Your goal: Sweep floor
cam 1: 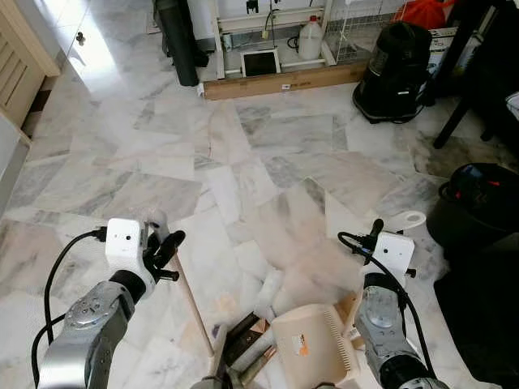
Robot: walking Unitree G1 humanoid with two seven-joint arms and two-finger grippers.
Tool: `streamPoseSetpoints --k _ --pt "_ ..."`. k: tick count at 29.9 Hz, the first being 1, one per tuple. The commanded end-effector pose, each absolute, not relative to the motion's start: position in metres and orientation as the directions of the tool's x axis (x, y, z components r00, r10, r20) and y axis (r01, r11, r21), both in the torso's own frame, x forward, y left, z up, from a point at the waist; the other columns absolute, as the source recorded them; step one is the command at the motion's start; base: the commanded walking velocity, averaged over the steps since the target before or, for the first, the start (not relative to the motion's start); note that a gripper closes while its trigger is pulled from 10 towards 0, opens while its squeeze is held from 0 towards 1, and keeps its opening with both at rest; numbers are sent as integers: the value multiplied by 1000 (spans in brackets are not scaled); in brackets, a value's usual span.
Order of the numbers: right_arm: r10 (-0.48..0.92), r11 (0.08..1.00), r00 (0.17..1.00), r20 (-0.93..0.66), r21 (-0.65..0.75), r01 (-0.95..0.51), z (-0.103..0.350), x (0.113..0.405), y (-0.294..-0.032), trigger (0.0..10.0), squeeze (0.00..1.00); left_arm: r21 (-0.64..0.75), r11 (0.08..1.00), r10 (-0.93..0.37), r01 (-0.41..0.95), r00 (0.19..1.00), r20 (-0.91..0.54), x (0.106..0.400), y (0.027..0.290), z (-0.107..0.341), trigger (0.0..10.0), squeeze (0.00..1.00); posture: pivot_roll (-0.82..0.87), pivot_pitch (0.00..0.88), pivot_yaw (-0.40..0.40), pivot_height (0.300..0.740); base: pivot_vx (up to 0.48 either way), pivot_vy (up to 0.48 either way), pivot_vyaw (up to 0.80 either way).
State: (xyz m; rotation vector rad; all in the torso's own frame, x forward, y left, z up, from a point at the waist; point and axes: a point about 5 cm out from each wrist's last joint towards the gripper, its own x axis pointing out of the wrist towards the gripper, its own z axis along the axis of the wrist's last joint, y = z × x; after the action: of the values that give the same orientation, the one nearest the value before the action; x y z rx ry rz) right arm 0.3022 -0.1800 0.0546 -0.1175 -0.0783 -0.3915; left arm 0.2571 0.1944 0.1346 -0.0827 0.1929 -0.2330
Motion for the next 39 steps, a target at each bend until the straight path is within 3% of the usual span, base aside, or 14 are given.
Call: streamPoseSetpoints --k 1,6,13,20,31,39 --pt "-386 916 923 16 -110 385 40 295 -177 10000 0 -185 945 -304 268 930 -206 254 188 132 10000 0 147 204 82 740 0 0 0" --pt "-379 919 925 7 -110 378 39 297 -174 10000 0 -96 963 -268 253 939 -216 256 197 130 10000 0 148 197 81 740 0 0 0" --pt "-380 919 925 0 -114 377 38 296 -174 10000 0 -86 957 -291 278 931 -219 255 191 131 10000 0 149 194 80 740 0 0 0" --pt "-379 919 925 -6 -116 376 37 296 -173 10000 0 -164 922 -386 352 880 -278 250 182 124 10000 0 149 190 81 740 0 0 0" --pt "-380 919 925 -7 -114 377 38 297 -174 10000 0 -369 871 -394 325 910 -129 262 180 144 10000 0 149 187 81 740 0 0 0" --pt "-375 921 927 -9 -113 372 38 297 -173 10000 0 -396 854 -408 338 907 -106 262 177 148 10000 0 147 188 76 740 0 0 0"
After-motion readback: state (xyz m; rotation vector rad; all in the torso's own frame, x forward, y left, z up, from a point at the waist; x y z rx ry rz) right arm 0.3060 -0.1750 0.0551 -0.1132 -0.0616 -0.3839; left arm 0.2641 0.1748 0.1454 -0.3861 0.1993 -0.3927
